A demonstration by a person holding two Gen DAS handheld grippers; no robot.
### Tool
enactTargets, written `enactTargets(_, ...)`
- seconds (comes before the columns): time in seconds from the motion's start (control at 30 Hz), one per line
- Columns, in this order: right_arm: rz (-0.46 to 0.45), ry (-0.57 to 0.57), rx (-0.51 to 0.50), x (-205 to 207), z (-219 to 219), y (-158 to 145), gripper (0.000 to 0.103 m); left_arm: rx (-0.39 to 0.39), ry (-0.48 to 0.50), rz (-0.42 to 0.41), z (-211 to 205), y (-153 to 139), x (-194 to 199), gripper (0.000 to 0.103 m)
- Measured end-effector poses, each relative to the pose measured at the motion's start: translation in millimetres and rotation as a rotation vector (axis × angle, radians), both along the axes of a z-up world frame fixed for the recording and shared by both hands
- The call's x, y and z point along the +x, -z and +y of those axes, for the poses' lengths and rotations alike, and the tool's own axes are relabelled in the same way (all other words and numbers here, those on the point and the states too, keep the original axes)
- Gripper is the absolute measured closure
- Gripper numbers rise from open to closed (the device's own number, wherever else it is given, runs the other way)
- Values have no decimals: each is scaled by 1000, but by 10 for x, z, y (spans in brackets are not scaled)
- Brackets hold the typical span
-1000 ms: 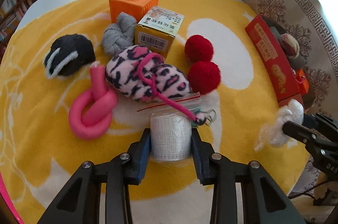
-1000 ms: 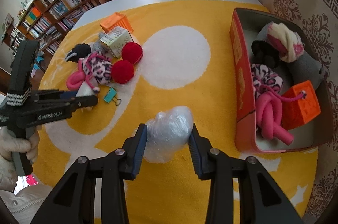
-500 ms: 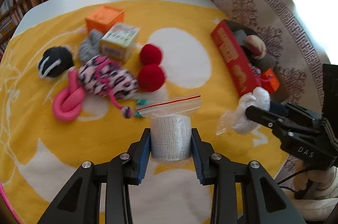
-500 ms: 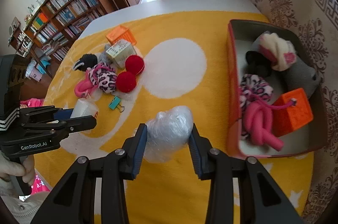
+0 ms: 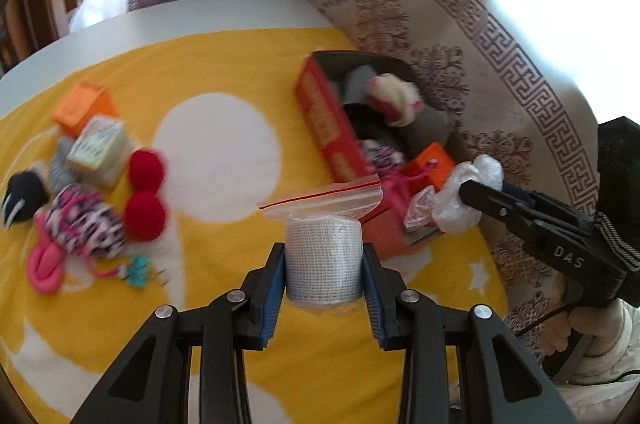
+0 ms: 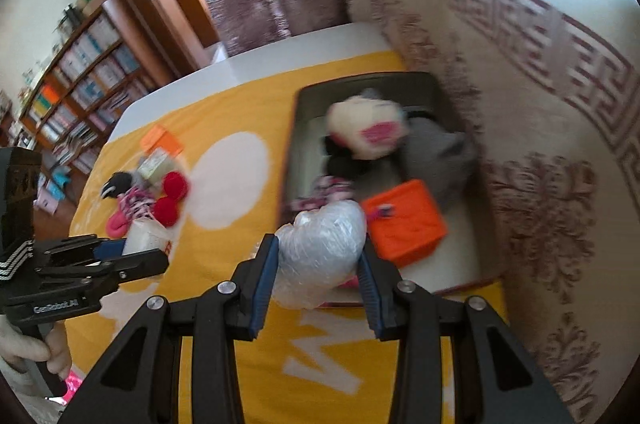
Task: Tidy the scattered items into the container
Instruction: 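Carry the white roll and plastic bag into the box and open both grippers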
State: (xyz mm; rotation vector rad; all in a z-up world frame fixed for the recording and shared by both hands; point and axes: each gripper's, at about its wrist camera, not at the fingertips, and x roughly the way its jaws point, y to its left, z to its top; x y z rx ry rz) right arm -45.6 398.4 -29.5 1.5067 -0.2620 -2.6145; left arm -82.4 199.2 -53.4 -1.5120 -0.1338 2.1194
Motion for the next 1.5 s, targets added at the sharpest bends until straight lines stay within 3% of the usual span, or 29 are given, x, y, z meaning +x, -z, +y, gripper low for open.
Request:
enactTargets(0.3, -21, 18, 12, -6, 348, 45, 61, 39, 70, 19, 657, -118, -191, 66)
enactTargets(0.63, -45, 12, 42, -39, 443, 167, 61, 13, 105, 17, 1172, 69, -441, 66)
enactTargets(1.2, -37, -7, 85, -274, 428, 294, 61, -52, 92, 16, 1385, 348, -825, 65)
enactTargets(1.43, -31, -10, 96, -289, 395, 271, 61, -67, 50, 29, 1337, 312, -978, 65)
enactTargets(1.5, -25, -9, 92, -298, 396, 248, 61, -63, 36, 13, 1307, 308, -1003, 59)
